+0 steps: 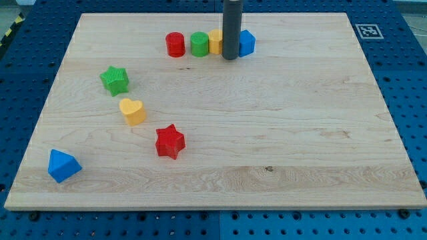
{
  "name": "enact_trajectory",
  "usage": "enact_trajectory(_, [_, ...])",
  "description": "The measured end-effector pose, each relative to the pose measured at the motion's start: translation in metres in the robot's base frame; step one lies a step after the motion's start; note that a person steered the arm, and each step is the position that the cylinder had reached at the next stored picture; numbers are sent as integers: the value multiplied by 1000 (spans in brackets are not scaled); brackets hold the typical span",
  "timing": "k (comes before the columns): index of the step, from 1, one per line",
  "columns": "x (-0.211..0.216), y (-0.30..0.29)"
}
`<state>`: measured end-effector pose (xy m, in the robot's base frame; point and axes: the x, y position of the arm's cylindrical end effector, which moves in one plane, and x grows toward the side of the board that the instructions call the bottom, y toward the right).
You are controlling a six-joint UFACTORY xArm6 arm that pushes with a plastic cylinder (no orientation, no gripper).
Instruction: Place the green star to the bottom of the green circle
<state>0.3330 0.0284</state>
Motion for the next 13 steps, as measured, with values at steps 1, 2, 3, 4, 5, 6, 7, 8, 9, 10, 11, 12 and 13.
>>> enact_trajectory(1, [28, -6])
enact_trajectory(2, [56, -18])
enact_trajectory(3, [67, -38])
enact_trajectory(4, [68, -58])
enact_trajectory(5, [71, -74])
enact_trajectory(6, [72, -88])
enact_trajectory(7, [78, -102])
enact_trajectory(8, [85, -119])
enact_trajectory(9, [92, -137])
enact_trajectory(10, [97, -152])
enact_trajectory(11, [104, -165])
enact_trajectory(12, [110, -175])
enact_trajectory(13, [117, -186])
